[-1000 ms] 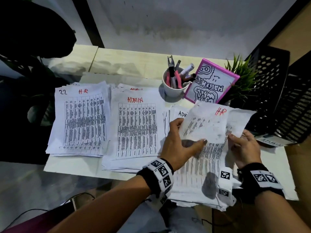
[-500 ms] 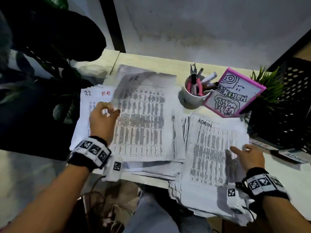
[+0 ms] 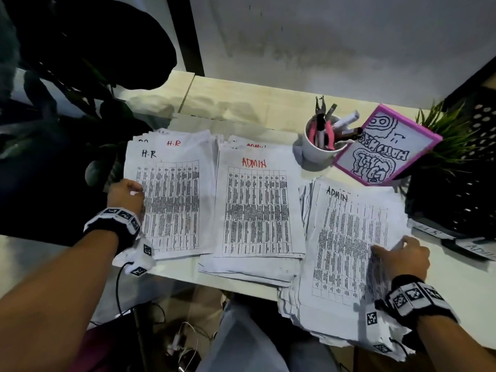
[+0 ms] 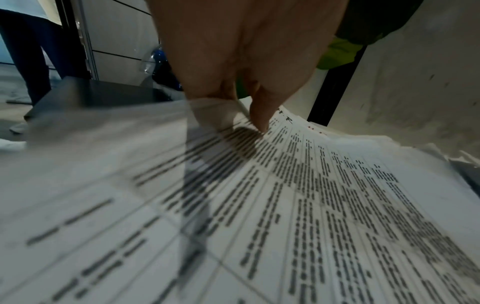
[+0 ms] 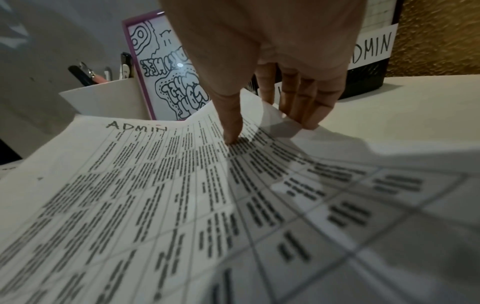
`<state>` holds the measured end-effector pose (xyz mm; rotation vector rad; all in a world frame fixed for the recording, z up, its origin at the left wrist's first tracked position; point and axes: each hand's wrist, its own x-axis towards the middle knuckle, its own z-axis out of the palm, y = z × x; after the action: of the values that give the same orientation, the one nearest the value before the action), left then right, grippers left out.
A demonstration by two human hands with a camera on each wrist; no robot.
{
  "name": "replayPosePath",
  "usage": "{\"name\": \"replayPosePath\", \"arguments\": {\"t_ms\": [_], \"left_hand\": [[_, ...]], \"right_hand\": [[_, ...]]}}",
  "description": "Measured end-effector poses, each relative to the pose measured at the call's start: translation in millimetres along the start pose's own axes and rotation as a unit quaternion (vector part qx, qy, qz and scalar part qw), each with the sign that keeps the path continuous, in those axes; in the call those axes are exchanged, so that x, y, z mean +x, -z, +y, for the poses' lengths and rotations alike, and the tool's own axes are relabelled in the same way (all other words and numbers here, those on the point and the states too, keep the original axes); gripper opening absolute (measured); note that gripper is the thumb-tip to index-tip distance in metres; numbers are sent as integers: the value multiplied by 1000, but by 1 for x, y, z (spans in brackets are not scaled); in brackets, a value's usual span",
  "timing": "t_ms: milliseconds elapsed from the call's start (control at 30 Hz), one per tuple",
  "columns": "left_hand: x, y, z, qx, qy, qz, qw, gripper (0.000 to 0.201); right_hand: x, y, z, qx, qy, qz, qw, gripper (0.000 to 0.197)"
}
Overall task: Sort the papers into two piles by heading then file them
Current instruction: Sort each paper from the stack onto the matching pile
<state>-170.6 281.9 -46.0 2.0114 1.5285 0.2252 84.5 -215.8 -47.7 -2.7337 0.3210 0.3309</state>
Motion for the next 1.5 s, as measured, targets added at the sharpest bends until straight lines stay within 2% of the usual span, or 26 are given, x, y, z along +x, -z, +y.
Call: {"name": "replayPosePath", "arguments": {"t_ms": [67,133,200,267,333,400,433,500,567,633,700,800,900,1033,1200,1367,1500], "left_hand": [[11,-11,-3,2,26,-38,999,16],[21,-17,-5,21,35,-53,998,18],[24,-20,7,81,47,-14,995,17],[9,-19,34,110,49,67,991,22],[-11,-29,63,79,-18,72,994,27],[-35,-48,90,17,-122,32,992,25],[-48,-60,103,-24,-170,8,985,23],[-75,-82,131,-80,-224,-52,970,24],[-106,-104,160,-117,-272,-108,949,28],[-132,-127,183,-158,-307,-148,927,28],[-154,-145,203,-169,-298,-182,922,24],[-178,-169,220,-115,-249,-218,937,16],[-190,-190,222,-49,-208,-223,951,26],[-199,-204,217,-30,-176,-214,960,39],[-201,-205,221,-66,-147,-182,970,21],[-204,-200,219,-57,-186,-153,969,26],[-205,-194,213,-39,-247,-138,958,15]], "right_hand": [[0,-2,3,10,-6,-5,1000,62],[4,-3,7,29,-19,-9,999,48],[7,0,8,52,-14,-4,999,29],[12,3,11,92,-7,8,996,30],[12,7,11,141,8,23,990,37],[12,11,11,165,18,39,985,34],[14,12,13,170,22,45,984,31],[18,15,14,182,32,52,981,19],[23,17,17,258,29,18,966,12],[27,21,21,343,28,-19,939,28],[27,26,26,370,33,-32,928,41],[27,33,36,403,36,-42,913,51],[25,37,47,435,46,-49,898,60],[18,45,59,459,86,-74,881,61],[19,42,68,467,70,-79,878,54],[17,40,67,486,59,-103,866,47],[12,44,53,514,48,-121,848,45]]}}
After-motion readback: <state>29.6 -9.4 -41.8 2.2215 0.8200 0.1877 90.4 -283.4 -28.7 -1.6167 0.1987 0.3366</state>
